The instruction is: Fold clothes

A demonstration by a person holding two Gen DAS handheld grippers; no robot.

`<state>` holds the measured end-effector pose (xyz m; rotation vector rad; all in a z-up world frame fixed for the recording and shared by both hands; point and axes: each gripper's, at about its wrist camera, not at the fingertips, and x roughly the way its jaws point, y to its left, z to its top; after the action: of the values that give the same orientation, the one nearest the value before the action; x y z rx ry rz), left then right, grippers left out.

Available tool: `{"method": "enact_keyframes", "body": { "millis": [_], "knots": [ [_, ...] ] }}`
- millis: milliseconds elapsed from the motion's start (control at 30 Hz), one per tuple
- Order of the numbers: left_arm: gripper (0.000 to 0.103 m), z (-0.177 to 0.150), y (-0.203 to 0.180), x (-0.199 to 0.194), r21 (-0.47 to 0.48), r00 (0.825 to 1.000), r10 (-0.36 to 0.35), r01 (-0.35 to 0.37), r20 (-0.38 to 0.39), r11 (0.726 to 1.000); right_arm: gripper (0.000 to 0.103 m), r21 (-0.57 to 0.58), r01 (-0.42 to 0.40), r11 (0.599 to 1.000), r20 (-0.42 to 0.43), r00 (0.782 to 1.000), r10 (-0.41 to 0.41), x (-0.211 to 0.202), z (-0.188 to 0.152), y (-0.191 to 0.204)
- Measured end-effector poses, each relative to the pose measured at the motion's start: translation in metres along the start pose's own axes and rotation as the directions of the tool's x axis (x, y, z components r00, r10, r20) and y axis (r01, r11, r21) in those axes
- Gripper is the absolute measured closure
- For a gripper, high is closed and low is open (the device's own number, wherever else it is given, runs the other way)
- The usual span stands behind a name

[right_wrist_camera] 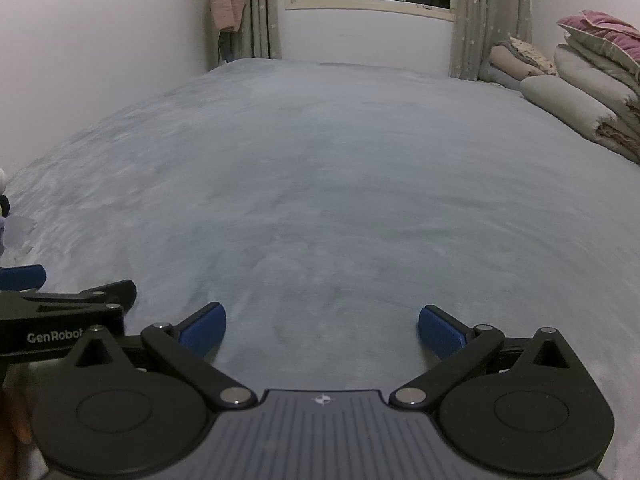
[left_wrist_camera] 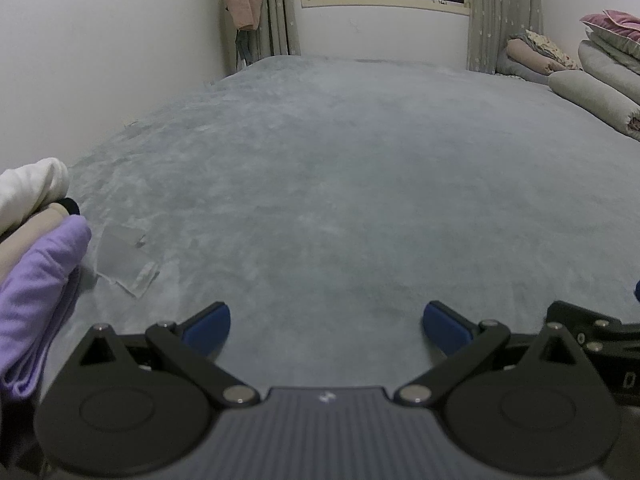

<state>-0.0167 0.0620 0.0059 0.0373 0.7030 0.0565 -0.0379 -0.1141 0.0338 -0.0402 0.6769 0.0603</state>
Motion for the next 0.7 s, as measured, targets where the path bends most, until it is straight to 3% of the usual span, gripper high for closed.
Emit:
{"method": "enact_keyframes", "body": {
  "millis": [700],
  "knots": [
    [0.000,-0.0009,-0.0006,0.0017,0.003,1.000,0.009,-0.009,0.003,1.000,0.000,-0.013,0.032,0.999,-0.005,0.999,-0.032,0.0008,0.0009,0.0028]
  ]
}}
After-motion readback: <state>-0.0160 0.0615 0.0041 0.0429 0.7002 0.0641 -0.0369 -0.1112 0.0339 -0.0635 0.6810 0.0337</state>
